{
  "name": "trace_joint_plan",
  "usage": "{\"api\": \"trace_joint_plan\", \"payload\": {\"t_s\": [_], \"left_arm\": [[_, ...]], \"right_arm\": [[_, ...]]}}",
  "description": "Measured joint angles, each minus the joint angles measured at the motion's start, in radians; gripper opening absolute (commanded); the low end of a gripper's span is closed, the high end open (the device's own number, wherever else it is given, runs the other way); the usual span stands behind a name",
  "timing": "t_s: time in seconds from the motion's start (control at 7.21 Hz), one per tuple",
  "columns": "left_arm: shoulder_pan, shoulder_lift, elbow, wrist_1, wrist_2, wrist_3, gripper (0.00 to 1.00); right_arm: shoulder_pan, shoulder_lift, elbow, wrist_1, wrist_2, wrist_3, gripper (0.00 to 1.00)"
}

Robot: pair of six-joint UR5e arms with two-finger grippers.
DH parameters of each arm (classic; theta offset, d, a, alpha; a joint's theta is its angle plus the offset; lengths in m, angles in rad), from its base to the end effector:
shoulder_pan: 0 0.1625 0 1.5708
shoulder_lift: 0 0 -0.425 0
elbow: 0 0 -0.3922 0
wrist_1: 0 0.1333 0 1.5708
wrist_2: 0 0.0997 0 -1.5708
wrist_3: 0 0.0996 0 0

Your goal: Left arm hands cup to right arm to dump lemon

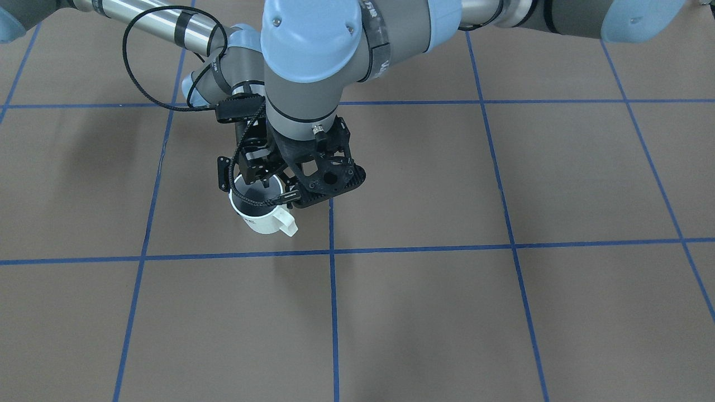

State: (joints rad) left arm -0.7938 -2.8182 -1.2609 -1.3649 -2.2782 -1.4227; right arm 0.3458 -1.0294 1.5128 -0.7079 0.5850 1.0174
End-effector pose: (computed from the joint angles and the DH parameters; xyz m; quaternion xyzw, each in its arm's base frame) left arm 0.4839 -0.5899 -0.0289 -0.1360 0.4458 -0.1604 0.8701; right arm -0.5308 -0.4212 0.2595 0.5719 -0.3339 0.2220 0.7157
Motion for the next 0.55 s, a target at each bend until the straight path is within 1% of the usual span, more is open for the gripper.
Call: {"api": "trace_joint_plan", "payload": {"t_s": [0.14, 0.28, 0.42, 0.55], "left_arm": [[0.0, -0.001, -0.004, 0.001, 0.0, -0.005, 0.92], [0.001, -0.001, -0.007, 0.001, 0.002, -0.007, 0.81], [0.001, 0.0, -0.011, 0.002, 0.006, -0.009, 0.73], [0.001, 0.001, -0.014, 0.002, 0.009, -0.014, 0.67]], "right_arm": [[-0.007, 0.006, 0.0, -0.006, -0.009, 0.0, 0.34], [-0.013, 0.01, 0.0, -0.007, -0.015, 0.0, 0.37], [-0.018, 0.011, 0.0, -0.009, -0.019, 0.0, 0.37], [-0.024, 0.014, 0.0, -0.014, -0.026, 0.0, 0.37]]}}
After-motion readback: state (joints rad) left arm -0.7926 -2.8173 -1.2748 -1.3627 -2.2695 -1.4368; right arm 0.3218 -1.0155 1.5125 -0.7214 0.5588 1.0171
